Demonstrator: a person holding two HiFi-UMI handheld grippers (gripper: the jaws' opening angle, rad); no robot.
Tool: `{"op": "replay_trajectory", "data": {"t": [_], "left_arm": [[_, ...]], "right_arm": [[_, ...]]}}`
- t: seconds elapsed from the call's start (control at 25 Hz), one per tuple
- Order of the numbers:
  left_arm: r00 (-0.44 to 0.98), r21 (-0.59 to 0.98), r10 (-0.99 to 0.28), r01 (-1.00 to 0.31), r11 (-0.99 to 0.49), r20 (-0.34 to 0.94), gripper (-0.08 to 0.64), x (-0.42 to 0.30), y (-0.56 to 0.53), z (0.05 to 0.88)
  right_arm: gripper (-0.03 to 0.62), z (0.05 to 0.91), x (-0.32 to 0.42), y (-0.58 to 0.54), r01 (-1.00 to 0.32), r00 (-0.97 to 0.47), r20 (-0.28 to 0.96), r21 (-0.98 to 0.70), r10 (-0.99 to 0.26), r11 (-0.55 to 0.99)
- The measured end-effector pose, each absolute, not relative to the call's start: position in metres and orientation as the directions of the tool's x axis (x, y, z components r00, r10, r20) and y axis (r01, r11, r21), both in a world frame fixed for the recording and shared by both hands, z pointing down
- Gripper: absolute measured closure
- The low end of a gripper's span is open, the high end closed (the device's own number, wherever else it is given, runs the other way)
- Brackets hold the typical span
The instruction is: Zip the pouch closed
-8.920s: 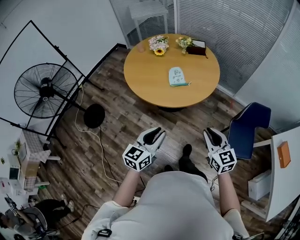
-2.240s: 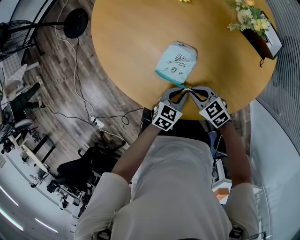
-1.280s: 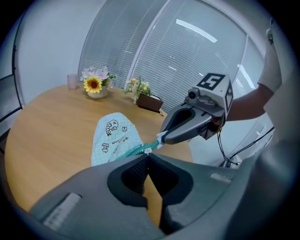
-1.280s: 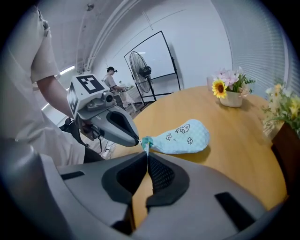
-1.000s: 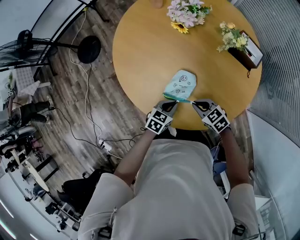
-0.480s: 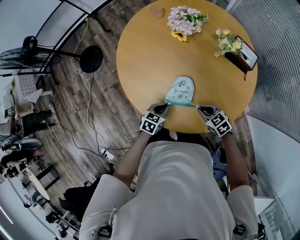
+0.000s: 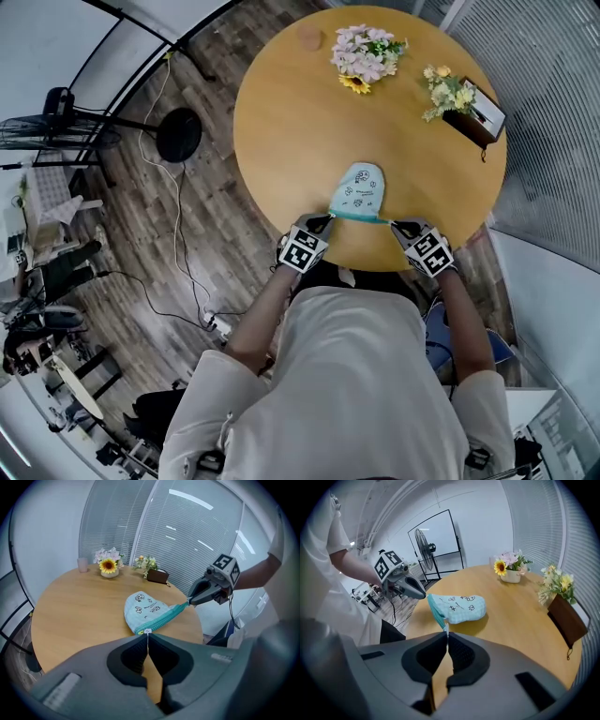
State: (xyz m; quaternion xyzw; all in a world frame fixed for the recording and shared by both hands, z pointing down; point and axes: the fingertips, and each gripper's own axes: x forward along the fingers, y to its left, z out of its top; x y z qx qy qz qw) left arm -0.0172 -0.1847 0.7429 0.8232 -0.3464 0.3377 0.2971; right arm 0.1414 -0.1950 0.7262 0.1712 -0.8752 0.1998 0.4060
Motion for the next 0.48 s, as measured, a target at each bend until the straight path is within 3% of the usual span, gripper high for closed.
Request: {"op": "replay_trajectory", "data": {"t": [0.48], "left_arm": [[0.528, 0.287, -0.313, -0.769, -0.571, 0.790, 0.538, -0.045, -0.171, 0.776]], "right_arm": [[0.575, 0.765, 0.110, -0.170, -0.583, -0.534, 0.830, -0.226, -0.159, 0.780]]}}
